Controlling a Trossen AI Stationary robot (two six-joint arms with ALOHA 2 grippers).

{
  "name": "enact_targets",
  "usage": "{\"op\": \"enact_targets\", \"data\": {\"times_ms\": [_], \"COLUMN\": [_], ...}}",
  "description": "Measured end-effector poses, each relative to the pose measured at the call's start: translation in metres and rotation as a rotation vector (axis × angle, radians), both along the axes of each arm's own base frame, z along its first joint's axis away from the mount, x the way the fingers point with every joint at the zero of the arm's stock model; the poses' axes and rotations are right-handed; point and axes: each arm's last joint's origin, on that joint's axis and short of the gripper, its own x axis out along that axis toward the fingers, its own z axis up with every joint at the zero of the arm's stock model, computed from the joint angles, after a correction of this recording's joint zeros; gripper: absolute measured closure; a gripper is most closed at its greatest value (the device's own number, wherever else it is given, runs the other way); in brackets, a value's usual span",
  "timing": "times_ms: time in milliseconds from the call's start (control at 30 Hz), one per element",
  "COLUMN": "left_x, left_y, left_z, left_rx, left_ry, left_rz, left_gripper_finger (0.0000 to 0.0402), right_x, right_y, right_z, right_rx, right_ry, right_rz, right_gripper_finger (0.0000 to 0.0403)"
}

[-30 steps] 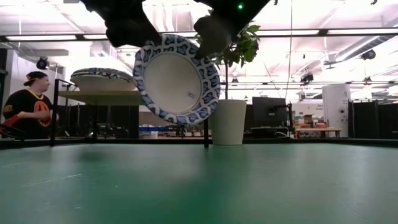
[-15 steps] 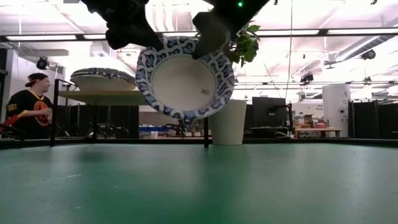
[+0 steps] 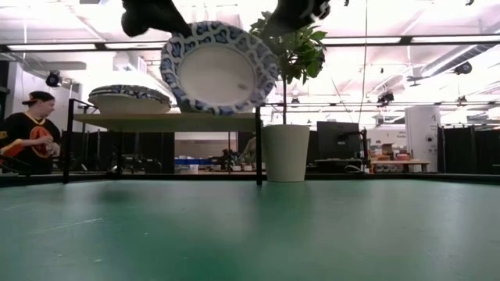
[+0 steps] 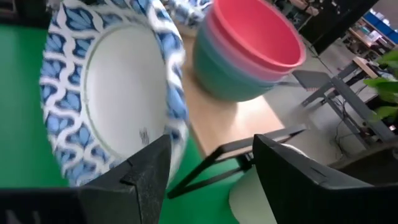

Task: Place and stack bowls onto a shelf
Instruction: Stack the white patterned bowl on top of the white patterned bowl on the shelf

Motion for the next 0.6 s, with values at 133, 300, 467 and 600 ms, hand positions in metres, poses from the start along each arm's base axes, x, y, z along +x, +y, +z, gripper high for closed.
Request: {"op": "enact_targets", "data": {"times_ms": [133,300,467,600], "left_x": [-0.02,-0.057,-0.107,-0.141], "left_y": [0.004,0.011,0.022,0.031], "left_z": [0.023,0.076,0.126,0.142], "left_rx": [0.009,0.048,0.142,0.232], "left_ry": [-0.056,-0.209,-0.295,-0.271], "left_rz": [0.025,0.081,0.215,0.395], "left_gripper_finger": [0.0401,0.0401,0.0402,0.0401], "right_x": [-0.02,-0.041,-0.049,-0.05], "right_y": [-0.002,-0.004,-0.005,-0.005], "right_z": [0.017,0.024,0.009,-0.008], "right_rx": [0.019,0.087,0.133,0.158], "right_ry": [-0.035,-0.044,-0.043,-0.034], "right_rz": [-0.007,-0.019,-0.037,-0.05], "right_gripper_finger": [0.0187,0.0188,0.0188,0.0188]}}
